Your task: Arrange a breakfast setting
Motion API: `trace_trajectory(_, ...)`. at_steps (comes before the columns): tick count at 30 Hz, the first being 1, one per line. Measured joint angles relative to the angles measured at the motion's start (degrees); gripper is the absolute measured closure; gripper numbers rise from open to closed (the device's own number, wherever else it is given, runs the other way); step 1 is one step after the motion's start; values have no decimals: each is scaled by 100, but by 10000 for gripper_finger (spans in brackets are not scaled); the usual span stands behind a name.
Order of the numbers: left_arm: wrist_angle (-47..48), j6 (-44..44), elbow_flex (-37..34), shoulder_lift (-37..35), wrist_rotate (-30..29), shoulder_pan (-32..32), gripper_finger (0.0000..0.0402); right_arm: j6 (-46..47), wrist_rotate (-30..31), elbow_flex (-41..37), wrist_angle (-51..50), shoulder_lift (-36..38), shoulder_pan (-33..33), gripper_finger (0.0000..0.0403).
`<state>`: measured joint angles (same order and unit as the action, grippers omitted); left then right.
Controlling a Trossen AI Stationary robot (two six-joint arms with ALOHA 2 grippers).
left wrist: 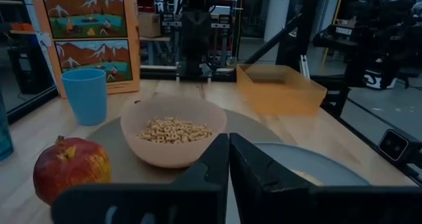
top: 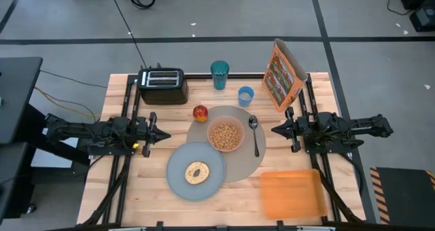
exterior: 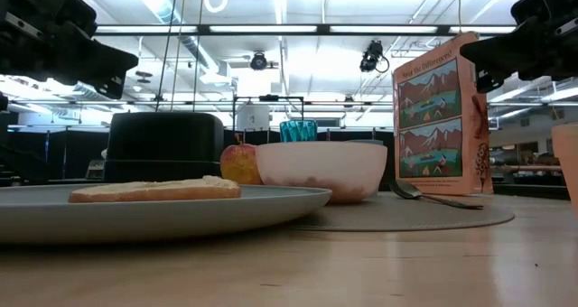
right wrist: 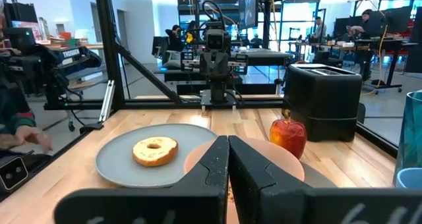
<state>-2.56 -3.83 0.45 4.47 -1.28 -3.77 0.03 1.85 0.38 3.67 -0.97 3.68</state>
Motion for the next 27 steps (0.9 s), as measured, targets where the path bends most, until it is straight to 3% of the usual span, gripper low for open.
trace_trajectory(27, -49, 1, -2, 0, -5, 0, 381, 0, 2, 0, 58, -4, 0, 385)
